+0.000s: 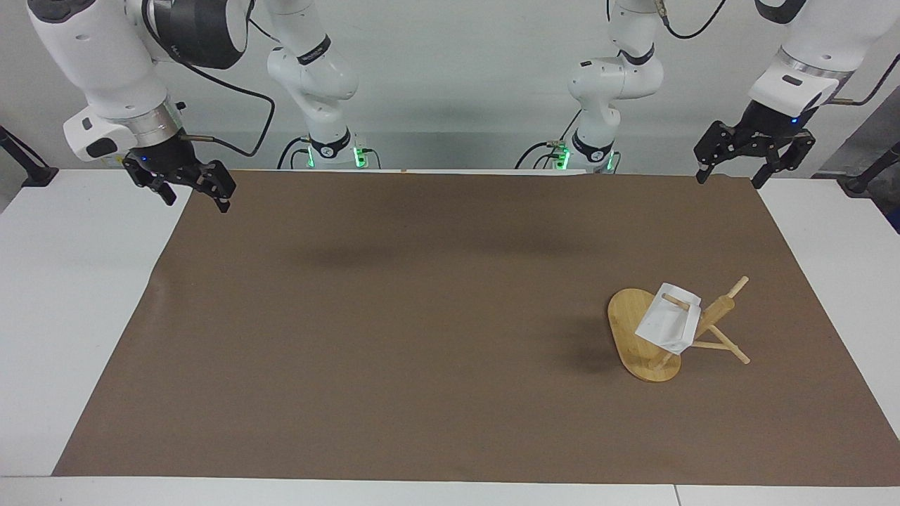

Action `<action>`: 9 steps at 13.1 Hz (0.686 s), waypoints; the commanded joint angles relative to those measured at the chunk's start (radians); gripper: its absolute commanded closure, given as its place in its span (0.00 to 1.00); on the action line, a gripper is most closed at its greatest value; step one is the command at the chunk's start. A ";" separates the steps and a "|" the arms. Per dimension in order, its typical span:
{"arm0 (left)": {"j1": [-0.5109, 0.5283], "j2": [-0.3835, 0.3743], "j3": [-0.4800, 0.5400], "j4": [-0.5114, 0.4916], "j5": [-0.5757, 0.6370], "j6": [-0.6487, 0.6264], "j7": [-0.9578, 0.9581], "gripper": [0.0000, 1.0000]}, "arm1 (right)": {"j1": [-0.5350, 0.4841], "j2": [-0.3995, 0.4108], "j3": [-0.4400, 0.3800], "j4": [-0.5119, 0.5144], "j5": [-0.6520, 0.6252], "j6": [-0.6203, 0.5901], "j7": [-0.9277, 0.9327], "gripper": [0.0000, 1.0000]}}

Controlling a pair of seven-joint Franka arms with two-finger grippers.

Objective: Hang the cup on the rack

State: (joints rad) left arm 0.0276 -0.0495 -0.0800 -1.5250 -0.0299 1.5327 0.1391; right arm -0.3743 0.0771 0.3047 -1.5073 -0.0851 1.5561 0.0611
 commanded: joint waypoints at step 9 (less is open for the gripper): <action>-0.118 0.039 0.057 0.105 0.028 -0.123 0.017 0.00 | -0.012 -0.026 0.005 -0.034 0.019 0.025 0.009 0.00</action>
State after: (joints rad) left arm -0.0756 -0.0311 -0.0452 -1.4582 -0.0049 1.4377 0.1533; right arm -0.3743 0.0770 0.3047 -1.5073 -0.0851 1.5561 0.0611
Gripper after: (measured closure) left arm 0.000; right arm 0.000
